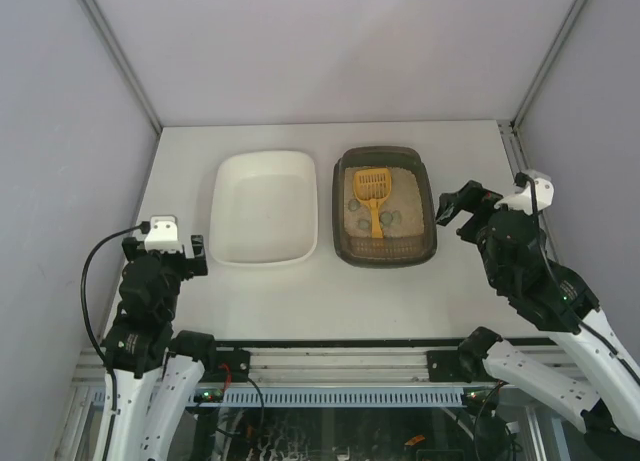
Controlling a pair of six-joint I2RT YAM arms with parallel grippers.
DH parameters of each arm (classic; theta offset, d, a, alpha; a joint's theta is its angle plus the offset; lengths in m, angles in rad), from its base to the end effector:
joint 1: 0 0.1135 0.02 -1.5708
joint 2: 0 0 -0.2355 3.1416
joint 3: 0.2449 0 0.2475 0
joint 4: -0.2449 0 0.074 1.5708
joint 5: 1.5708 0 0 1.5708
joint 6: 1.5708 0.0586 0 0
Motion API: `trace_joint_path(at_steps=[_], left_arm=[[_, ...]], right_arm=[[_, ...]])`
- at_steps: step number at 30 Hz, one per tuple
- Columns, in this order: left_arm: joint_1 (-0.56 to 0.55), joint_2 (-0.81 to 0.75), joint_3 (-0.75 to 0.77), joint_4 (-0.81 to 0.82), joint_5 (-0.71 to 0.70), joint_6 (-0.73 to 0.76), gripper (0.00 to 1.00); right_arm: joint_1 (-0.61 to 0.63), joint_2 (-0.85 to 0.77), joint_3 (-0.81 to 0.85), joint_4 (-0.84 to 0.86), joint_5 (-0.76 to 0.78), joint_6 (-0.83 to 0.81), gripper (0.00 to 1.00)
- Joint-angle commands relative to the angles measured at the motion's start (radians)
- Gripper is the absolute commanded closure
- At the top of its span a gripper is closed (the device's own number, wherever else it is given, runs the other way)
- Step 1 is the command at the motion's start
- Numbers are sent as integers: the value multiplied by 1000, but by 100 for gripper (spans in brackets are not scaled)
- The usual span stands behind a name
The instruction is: Clean the litter box
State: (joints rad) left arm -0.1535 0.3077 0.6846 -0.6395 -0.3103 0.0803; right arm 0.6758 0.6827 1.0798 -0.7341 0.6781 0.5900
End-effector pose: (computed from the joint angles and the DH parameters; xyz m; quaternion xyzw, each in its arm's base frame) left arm 0.1234 -0.0010 0.2953 -0.0019 0.7897 0.1006 0.6052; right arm 0.1388 0.0642 0.3707 0.1592 0.7768 0.1040 0.6004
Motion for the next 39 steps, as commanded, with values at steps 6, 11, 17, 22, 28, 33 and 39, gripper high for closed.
trace_joint_path(at_steps=[6, 11, 17, 22, 28, 33, 39], left_arm=[[11, 34, 3, 26, -9, -25, 0], [11, 209, 54, 61, -88, 51, 0], [10, 481, 295, 40, 283, -19, 0], [-32, 693, 483, 152, 596, -289, 0], [-123, 954, 663, 196, 655, -424, 0], [-130, 1052, 711, 216, 769, -512, 0], [-129, 1074, 730, 185, 827, -481, 0]], right_arm=[[-42, 83, -3, 63, -151, -222, 0], [-104, 169, -5, 106, -261, -220, 1], [-120, 439, 67, 103, -360, -173, 22], [-122, 621, 101, 91, -357, -106, 41], [-108, 767, 103, 165, -380, -91, 42], [-104, 884, 105, 231, -379, -85, 43], [-112, 1014, 184, 260, -402, -101, 56]])
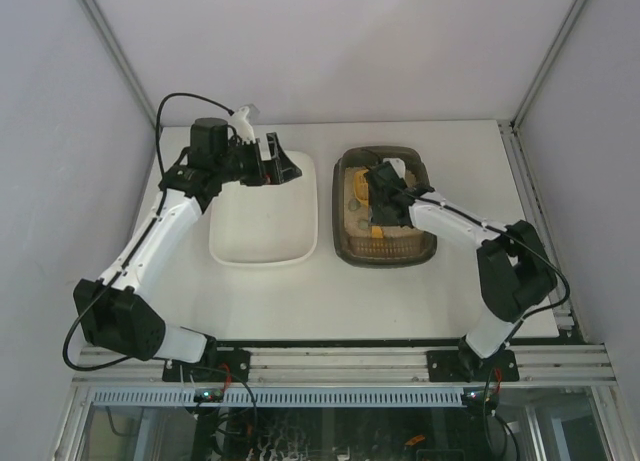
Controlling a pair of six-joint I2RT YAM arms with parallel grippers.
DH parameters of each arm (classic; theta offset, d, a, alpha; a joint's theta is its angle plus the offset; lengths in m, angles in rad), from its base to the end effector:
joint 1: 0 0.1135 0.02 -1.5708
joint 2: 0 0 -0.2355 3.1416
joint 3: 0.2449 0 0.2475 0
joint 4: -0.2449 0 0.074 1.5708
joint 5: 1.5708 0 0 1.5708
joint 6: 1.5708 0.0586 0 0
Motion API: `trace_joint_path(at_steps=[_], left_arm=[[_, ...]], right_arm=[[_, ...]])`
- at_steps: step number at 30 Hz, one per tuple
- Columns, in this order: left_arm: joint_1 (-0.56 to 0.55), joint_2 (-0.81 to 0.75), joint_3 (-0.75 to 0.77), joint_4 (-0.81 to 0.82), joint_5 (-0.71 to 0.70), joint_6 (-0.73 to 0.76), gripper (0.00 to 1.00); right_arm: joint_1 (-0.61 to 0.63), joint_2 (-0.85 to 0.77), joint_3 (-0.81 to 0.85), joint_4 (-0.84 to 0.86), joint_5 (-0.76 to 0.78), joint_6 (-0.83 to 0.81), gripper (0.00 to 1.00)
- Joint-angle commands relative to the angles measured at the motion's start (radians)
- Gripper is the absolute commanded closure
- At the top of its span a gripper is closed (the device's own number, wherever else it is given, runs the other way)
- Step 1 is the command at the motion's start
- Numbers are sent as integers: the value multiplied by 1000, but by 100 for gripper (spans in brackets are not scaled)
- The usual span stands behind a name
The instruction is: Clean the litter box
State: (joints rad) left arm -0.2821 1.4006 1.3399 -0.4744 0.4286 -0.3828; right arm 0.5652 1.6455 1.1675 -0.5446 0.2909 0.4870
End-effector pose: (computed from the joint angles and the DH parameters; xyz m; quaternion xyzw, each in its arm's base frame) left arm 0.3130 -0.1161 0.3260 0.0624 0.8532 -0.3325 0.3969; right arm 0.3014 0.1712 0.1801 0.0020 0.9533 0.0138 0.3017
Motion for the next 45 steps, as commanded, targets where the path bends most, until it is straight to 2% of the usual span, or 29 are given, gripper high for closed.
trace_joint_path(at_steps=[1, 8, 19, 22, 24, 26, 33, 36, 40, 45], left_arm=[[-2, -30, 62, 28, 86, -16, 0], [10, -74, 7, 37, 53, 23, 0], [69, -84, -32, 57, 80, 18, 0], [83, -82, -37, 66, 86, 8, 0], [90, -80, -40, 68, 90, 5, 0], [93, -76, -38, 70, 89, 4, 0], [88, -56, 16, 13, 54, 21, 0], [78, -15, 77, -27, 50, 36, 0], [64, 58, 170, -59, 141, 57, 0], [-11, 174, 254, -76, 173, 100, 0]], right_arm=[[-3, 72, 111, 72, -20, -1, 56], [-16, 196, 188, 48, -31, -2, 58], [-33, 258, 217, 30, -21, 7, 63], [-34, 275, 228, 29, -20, 4, 75], [-33, 284, 238, 23, -10, 5, 91], [-32, 278, 247, 14, 17, 2, 100], [5, 168, 327, -76, 138, -92, 100], [-9, 148, 355, -104, 42, -116, 100], [-26, 169, 396, -168, -85, -123, 100], [-18, 128, 356, -178, -160, -116, 100]])
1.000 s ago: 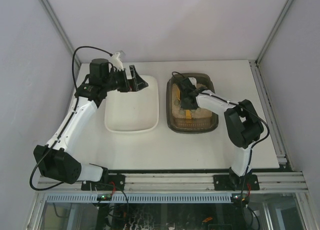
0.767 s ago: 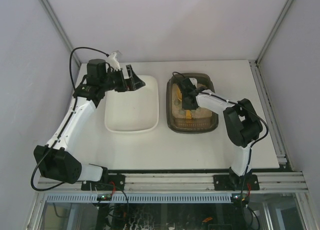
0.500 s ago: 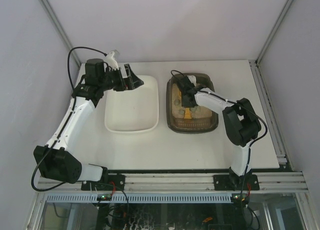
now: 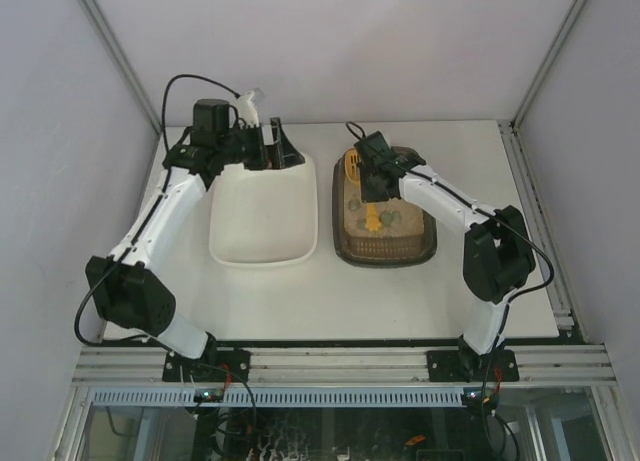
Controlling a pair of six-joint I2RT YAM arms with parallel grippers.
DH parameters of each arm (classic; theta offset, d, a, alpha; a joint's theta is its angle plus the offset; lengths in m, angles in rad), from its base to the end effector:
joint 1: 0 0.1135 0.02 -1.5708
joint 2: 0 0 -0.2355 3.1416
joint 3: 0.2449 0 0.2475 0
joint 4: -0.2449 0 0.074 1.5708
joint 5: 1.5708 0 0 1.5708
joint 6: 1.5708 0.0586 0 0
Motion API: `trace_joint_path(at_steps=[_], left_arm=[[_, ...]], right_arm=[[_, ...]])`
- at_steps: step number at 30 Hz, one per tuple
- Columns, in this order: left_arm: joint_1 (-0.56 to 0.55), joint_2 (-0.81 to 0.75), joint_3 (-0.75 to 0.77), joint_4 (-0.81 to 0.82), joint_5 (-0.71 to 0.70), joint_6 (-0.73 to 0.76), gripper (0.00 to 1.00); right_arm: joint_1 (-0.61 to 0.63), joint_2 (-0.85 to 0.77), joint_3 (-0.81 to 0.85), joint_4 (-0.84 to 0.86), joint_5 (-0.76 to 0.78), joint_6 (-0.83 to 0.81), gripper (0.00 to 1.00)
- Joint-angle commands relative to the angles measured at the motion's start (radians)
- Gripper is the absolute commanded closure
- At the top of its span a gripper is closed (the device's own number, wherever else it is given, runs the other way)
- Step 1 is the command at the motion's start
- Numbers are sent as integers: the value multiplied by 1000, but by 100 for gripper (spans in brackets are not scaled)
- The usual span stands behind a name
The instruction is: Clean the litter box
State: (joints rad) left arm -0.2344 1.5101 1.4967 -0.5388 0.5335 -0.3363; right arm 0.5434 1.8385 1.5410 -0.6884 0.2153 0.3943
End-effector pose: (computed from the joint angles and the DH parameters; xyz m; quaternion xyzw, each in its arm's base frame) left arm 0.3360 -0.1109 0.3401 0.0855 0.8477 -0.3532 0.3865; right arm 0.3505 0.1971 0.2182 -0.0400 0.9517 0.0377 0.3022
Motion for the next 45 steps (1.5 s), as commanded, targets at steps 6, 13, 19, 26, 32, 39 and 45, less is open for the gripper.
trace_joint_path(at_steps=[6, 13, 19, 26, 32, 39, 45], left_arm=[[-141, 275, 194, 3, 108, 69, 0], [-150, 495, 395, -80, 167, 112, 0], [-179, 551, 476, -97, 194, 96, 0], [-207, 593, 517, -89, 236, 47, 3], [-221, 592, 478, -99, 283, 47, 16], [-216, 580, 434, -103, 321, 70, 89], [-181, 514, 330, 77, 399, -63, 100]], right_arm=[[10, -194, -153, 49, -145, -23, 100], [44, -295, -203, 49, -198, -34, 100], [56, -309, -223, 63, -234, -37, 100], [81, -284, -224, 80, -244, -29, 100], [86, -302, -227, 89, -235, -20, 100], [73, -343, -295, 138, -270, 1, 97], [-48, -494, -533, 357, -492, 99, 76]])
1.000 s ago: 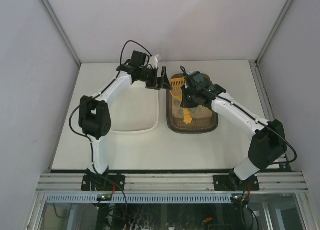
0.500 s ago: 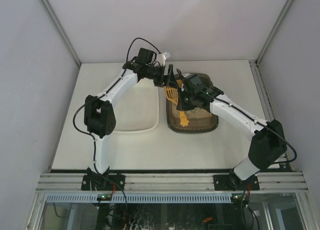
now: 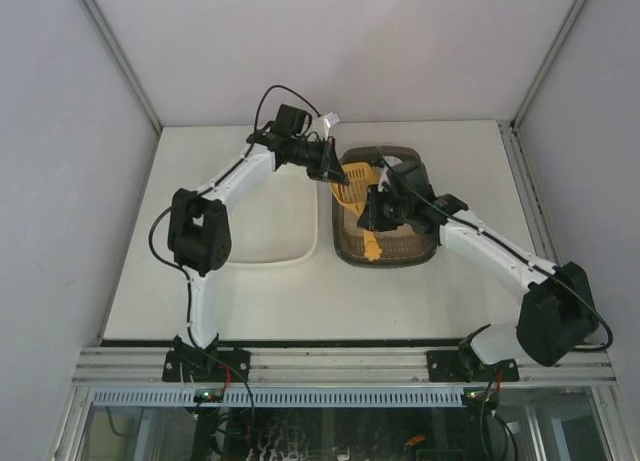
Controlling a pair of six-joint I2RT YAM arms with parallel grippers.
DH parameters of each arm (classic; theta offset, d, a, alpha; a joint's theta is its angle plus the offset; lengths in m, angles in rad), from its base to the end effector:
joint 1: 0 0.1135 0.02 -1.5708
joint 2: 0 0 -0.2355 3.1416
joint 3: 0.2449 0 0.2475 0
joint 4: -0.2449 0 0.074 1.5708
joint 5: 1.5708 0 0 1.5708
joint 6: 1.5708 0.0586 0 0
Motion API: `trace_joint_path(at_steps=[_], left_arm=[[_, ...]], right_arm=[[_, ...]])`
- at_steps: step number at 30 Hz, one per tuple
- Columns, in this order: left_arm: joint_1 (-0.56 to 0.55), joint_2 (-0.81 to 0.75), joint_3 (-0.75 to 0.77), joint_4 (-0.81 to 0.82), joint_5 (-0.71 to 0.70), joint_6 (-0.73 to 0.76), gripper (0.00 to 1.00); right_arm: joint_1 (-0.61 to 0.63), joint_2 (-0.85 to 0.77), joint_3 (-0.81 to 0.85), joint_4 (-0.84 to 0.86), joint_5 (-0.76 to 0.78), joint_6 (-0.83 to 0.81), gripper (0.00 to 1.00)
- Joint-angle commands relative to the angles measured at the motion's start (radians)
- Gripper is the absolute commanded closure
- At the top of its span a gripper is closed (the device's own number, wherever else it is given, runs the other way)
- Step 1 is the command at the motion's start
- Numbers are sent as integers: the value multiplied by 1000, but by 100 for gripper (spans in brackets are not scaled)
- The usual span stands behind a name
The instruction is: Clean the litter box
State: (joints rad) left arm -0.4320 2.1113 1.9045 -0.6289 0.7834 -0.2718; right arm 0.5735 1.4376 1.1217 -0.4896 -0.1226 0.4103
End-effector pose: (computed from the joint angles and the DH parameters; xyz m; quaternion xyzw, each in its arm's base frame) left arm 0.4059 -0.2327 0.2392 0.2058 0.8488 -0.4489 0.1890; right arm 0.2709 0.1835 0.2340 -0.0983 0.9210 0.2261 0.3017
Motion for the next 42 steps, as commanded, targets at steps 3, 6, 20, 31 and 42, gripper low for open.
trace_joint_path(at_steps=[3, 6, 20, 31, 42], left_arm=[[32, -131, -182, 361, 216, -284, 100], [36, -181, -270, 540, 232, -410, 100], [81, -237, -333, 637, 195, -433, 100], [87, -244, -348, 637, 170, -420, 100], [87, -287, -329, 489, 92, -342, 43]], right_arm=[[-133, -151, -221, 273, -279, 123, 67], [-167, -177, -288, 373, -387, 173, 65], [-222, -153, -443, 730, -610, 428, 91], [-222, -145, -488, 871, -679, 530, 91], [-230, -324, -379, 385, -385, 420, 100]])
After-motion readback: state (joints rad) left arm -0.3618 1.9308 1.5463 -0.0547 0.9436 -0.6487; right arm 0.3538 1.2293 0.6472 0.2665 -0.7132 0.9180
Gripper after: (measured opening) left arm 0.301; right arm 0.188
